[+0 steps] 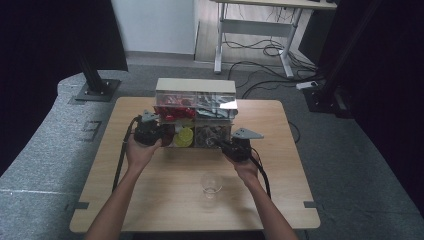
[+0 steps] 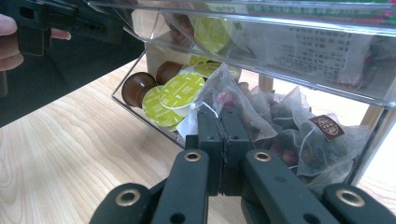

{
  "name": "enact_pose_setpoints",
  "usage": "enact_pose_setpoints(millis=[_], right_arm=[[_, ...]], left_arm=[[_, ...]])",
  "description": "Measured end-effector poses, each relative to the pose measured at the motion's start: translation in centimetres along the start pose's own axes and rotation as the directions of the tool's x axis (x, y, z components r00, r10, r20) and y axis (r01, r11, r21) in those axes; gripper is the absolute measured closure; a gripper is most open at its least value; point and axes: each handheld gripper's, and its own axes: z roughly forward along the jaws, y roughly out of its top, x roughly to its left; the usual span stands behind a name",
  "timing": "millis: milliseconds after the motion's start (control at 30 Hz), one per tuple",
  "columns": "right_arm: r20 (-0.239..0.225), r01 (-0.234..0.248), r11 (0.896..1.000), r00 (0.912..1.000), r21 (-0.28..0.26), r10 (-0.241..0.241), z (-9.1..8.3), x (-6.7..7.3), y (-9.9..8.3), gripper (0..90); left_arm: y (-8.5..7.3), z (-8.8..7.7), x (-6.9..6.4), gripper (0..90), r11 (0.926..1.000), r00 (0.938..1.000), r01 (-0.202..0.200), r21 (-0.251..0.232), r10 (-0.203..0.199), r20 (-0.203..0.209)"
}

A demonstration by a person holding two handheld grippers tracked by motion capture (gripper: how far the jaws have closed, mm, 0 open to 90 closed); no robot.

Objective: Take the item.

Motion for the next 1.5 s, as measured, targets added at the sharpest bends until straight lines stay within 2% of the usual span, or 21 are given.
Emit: enact_pose_setpoints(millis=[767,1100,1500], right_arm=[[-0.01,0.012,1.0,0.9999,-0.017,-0.012,-2.2,0.1,-0.6,88.5],[-0.023,0.005,1.0,0.9997,-0.024,-0.006,-3.4,0.8,-1.2,88.5],[-0.049,0.001,0.999,0.9988,-0.05,-0.004,-5.6,1.9,-1.9,88.5]], left_arm=[[0.1,0.2,-0.3,89.3,1.0,1.0,0.001,-0.003,-0.001,0.004],[0.1,0.2,-0.4,89.1,1.0,1.0,0.0,-0.002,0.0,0.002],[0.1,0.2,-0.5,89.1,1.0,1.0,0.0,-0.003,0.0,0.003]])
